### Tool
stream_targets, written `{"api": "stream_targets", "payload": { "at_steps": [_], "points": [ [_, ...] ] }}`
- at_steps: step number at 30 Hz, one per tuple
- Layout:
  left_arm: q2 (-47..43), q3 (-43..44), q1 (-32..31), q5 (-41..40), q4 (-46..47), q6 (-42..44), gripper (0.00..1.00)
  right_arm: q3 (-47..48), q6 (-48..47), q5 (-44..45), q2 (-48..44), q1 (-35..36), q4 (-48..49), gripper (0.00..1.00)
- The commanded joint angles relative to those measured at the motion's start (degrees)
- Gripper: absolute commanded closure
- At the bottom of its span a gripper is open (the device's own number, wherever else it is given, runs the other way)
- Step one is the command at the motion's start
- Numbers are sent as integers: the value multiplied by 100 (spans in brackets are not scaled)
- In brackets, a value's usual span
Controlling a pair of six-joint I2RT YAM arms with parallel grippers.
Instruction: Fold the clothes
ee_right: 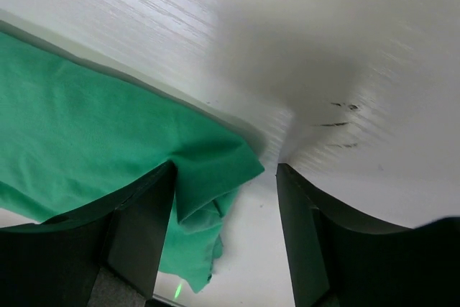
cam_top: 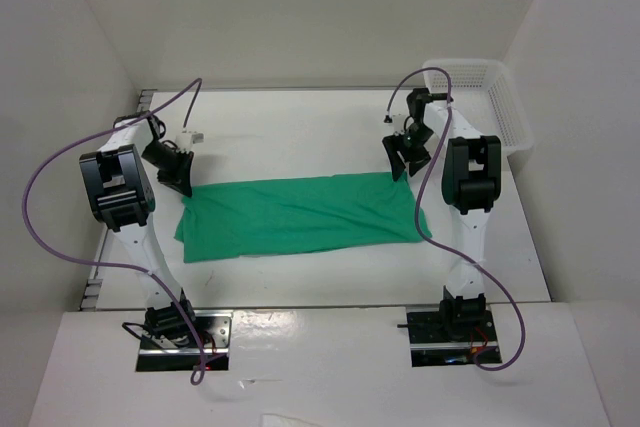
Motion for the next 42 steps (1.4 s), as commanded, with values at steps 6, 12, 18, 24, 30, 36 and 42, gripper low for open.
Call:
{"api": "stream_targets", "payload": {
  "at_steps": [6, 12, 18, 24, 30, 36, 42],
  "points": [
    [75, -6, 63, 89, -72, -53, 100, 203, -173, -573, 186, -38, -133, 51],
    [75, -6, 115, 37, -125, -53, 100, 256, -173, -424, 240, -91, -81, 72],
    [75, -6, 169, -25, -125, -53, 100, 809, -50, -37, 187, -311, 51, 92],
    [75, 47, 169, 28, -125, -53, 100, 2125, 3, 183, 590, -311, -89, 98],
    [75, 47, 169, 291, -20, -237, 100, 3340, 109, 122, 1346, -249, -432, 98],
    [15, -93, 169, 476, 33, -237, 100, 4341, 222, 192, 2058, 76, -502, 98],
    [-153, -637, 169, 240, -19, -26, 100, 5502, 415, 358, 2744, 410, -205, 100]
  ]
}}
